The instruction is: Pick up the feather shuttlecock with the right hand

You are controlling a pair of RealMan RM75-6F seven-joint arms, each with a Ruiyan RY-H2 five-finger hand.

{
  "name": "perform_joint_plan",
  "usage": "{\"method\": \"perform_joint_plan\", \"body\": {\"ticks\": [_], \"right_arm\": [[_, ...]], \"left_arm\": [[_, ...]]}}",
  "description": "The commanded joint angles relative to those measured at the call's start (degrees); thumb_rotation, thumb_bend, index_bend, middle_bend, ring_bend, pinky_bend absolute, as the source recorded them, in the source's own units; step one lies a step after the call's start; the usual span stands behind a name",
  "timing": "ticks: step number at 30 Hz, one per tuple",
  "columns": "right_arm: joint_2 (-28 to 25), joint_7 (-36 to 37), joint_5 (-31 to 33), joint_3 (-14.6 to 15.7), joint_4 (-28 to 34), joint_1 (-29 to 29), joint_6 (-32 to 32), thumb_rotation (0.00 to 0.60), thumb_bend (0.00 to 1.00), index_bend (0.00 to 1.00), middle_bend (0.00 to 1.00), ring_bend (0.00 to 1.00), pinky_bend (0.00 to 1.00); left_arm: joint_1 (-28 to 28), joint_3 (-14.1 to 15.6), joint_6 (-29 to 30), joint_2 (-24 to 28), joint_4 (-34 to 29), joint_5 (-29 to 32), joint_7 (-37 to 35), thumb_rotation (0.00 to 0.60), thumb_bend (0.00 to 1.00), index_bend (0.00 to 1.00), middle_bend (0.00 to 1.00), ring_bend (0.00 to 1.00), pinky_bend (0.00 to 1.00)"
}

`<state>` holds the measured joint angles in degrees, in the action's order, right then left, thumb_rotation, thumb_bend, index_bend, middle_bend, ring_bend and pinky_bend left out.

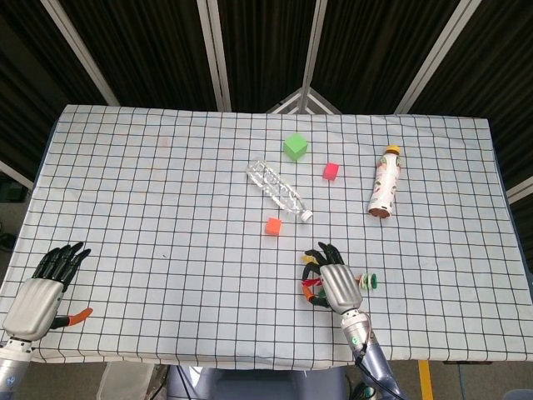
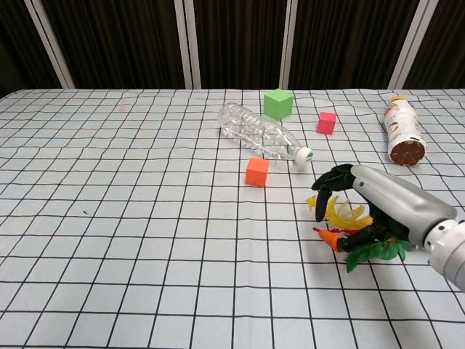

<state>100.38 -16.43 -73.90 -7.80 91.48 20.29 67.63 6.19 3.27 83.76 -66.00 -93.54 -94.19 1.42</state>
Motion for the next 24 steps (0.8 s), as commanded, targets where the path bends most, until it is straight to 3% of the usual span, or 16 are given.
{"method": "perform_joint_plan", "body": {"ticks": [1,24], "right_arm": [[0.2,0.3,0.0,0.1,0.1,0.0,0.3,0.600,0.41,0.54,0.23,0.00,0.00],[-0.2,0.2,1.4,0.3,-0.2,0.1,0.9,0.600,0.41,0.54,0.23,0.00,0.00]], "left_arm": [[0.0,0.0,-0.1,0.0,0.0,0.0,0.0,0.600,0.00,0.00,0.00,0.00,0.00],[0.0,0.1,-0.2,0.0,-0.2,0.1,0.1,0.600,0.00,0.00,0.00,0.00,0.00]]}}
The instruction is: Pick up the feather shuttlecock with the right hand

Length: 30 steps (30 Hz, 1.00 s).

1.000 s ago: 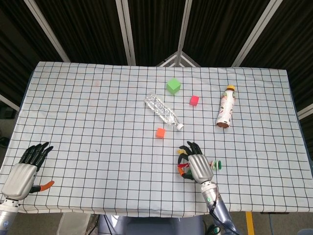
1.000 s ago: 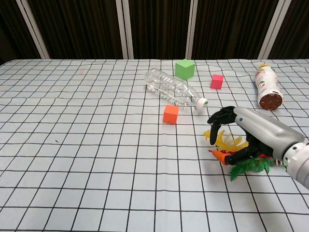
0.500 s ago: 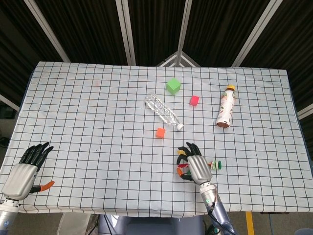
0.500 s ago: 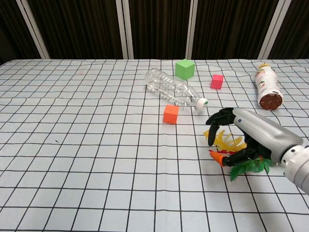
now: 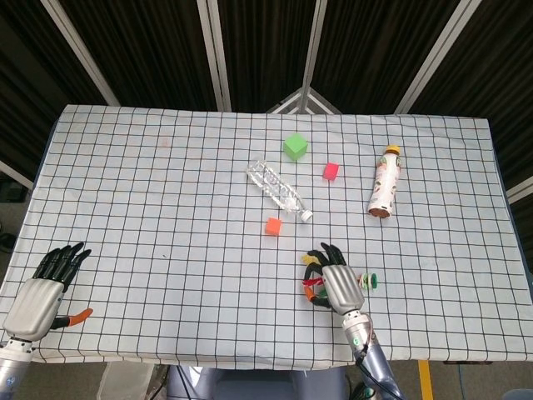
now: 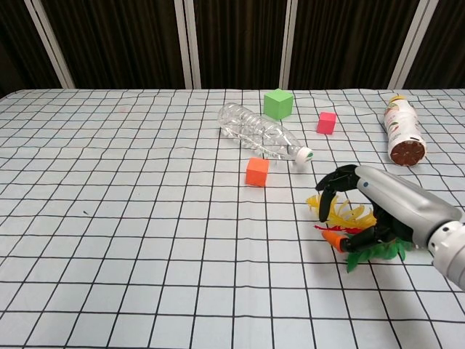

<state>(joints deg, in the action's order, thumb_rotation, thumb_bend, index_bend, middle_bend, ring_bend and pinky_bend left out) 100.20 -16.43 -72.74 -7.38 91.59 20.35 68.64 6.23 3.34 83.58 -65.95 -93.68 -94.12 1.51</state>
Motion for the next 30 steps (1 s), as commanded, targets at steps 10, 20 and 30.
{"method": "perform_joint_plan", "body": {"ticks": [10,20,30], "right_arm": [[0.1,1.7,0.0,0.5,-0.1,0.1,-0.5,0.600,0.51,0.60,0.24,0.00,0.00],[-3.3,0.7,-1.2,-1.1,5.5,0.6,1.1,0.600,0.52,0.60,0.25,0.00,0.00],[-13.9,-4.3,2.2,-6.9,12.8,0.6,3.5,0.600,0.52,0.60,0.25,0.00,0.00]], "left_arm": [[0.0,0.0,-0.2,0.1,-0.1,0.2,0.0,0.600,0.00,0.00,0.00,0.00,0.00],[0.0,0.0,-0.2,0.1,-0.1,0.2,0.2,0.600,0.00,0.00,0.00,0.00,0.00],[0.1,-0.1,-0.5,0.0,-0.2,0.5,0.7,0.600,0.00,0.00,0.00,0.00,0.00]]}}
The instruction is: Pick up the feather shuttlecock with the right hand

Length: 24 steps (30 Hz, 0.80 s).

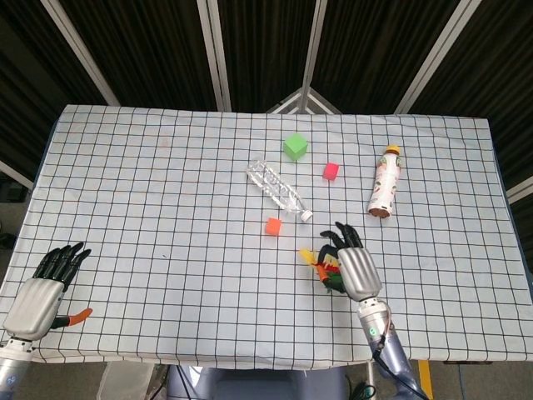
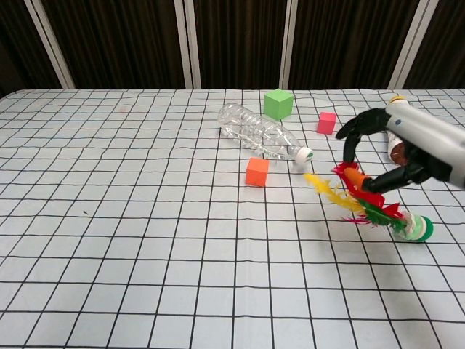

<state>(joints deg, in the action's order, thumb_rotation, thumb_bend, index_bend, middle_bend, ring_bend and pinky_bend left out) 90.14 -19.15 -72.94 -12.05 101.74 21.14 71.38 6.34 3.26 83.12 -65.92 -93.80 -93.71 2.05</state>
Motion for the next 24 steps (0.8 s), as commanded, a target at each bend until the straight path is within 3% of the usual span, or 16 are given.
{"method": "perform_joint_plan", "body": {"ticks": [1,10,24], "right_arm": [[-4.7,-1.4,3.0,-2.6,3.3,-0.4,0.9,0.600,0.51,0.60,0.25,0.00,0.00],[-9.6,1.0,6.9,-5.0,5.6,-0.8,0.8,0.600,0.52,0.60,0.25,0.00,0.00],[-10.3,2.2,8.8,-3.8,4.6,-1.2,1.8,0.600,0.51,0.57,0.24,0.00,0.00]], "left_arm": [[0.0,0.0,-0.1,0.0,-0.1,0.1,0.2,0.600,0.00,0.00,0.00,0.00,0.00],[-0.1,0.0,0.0,-0.4,-0.2,0.1,1.2,0.600,0.00,0.00,0.00,0.00,0.00],[0.0,-0.1,-0.2,-0.2,-0.2,0.3,1.1,0.600,0.00,0.00,0.00,0.00,0.00]]}}
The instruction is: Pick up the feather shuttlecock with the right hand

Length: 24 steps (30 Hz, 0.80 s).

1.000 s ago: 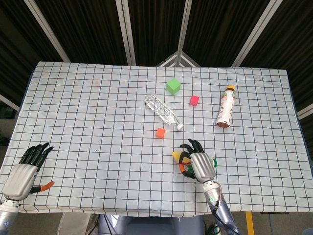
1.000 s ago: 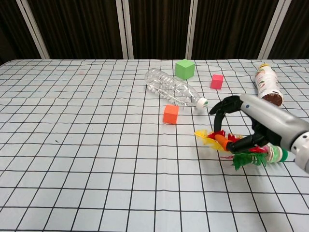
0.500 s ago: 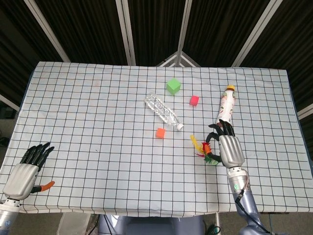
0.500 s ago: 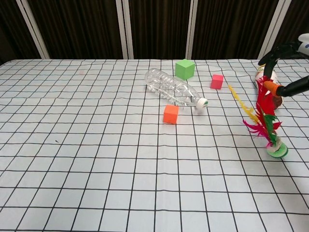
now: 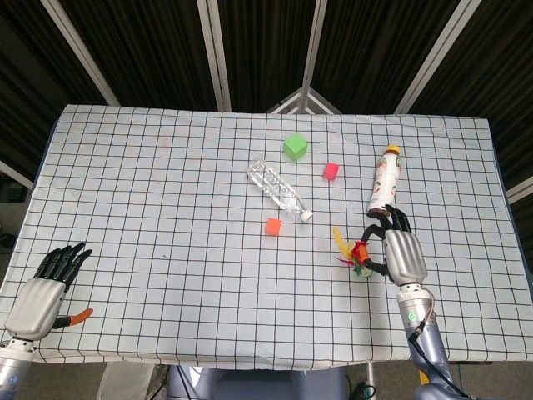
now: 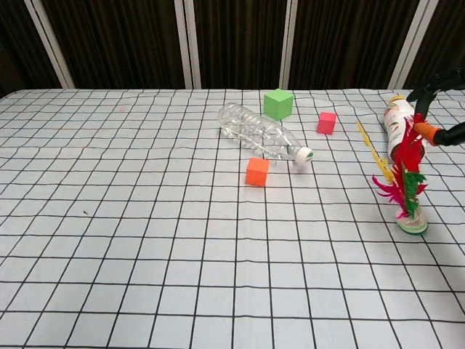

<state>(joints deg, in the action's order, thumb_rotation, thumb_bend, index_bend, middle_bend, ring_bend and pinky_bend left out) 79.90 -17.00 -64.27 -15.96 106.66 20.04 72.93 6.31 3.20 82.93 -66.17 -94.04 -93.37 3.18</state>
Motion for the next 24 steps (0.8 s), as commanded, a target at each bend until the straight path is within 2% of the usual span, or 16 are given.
{"method": "perform_joint_plan", "body": {"ticks": [1,2,7,10,17,20,24], "right_arm": [[-0.2,0.0,0.2,0.2,-0.3,-0.2,0.5,0.600,0.51,0.53,0.24,0.00,0.00],[-0.5,0.0,0.2,0.3,-0.4,-0.4,0.8,0.600,0.51,0.49,0.24,0.00,0.00],[-2.9,-1.2,0.1,1.4,0.6,-1.3,1.4,0.600,0.49,0.13,0.11,0.00,0.00],[-5.6,-1.6,-0.2,2.0,2.0,-2.1,1.9,0.600,0.45,0.01,0.05,0.00,0.00],[-13.0,1.5,-3.4,4.4,5.9,-5.5,3.1,0.600,0.41,0.00,0.00,0.00,0.00],[-16.8,2.7,-8.4,6.7,6.2,-7.7,4.7,0.600,0.40,0.00,0.00,0.00,0.00],[-21.6,4.0,-16.0,11.8,3.7,-12.1,8.3,0.600,0.40,0.00,0.00,0.00,0.00]], "left_arm": [[0.0,0.0,0.0,0.0,0.0,0.0,0.0,0.600,0.00,0.00,0.00,0.00,0.00],[0.0,0.0,0.0,0.0,0.0,0.0,-0.1,0.600,0.00,0.00,0.00,0.00,0.00],[0.0,0.1,-0.1,0.1,-0.1,-0.1,-0.3,0.600,0.00,0.00,0.00,0.00,0.00],[0.0,0.3,0.1,0.1,-0.1,-0.5,-0.5,0.600,0.00,0.00,0.00,0.00,0.00],[-0.2,0.2,0.3,0.0,0.0,-0.4,-0.1,0.600,0.00,0.00,0.00,0.00,0.00],[-0.2,0.1,0.4,0.0,0.1,-0.3,0.0,0.600,0.00,0.00,0.00,0.00,0.00],[-0.2,0.1,0.5,0.0,0.3,-0.4,0.2,0.600,0.00,0.00,0.00,0.00,0.00]]}}
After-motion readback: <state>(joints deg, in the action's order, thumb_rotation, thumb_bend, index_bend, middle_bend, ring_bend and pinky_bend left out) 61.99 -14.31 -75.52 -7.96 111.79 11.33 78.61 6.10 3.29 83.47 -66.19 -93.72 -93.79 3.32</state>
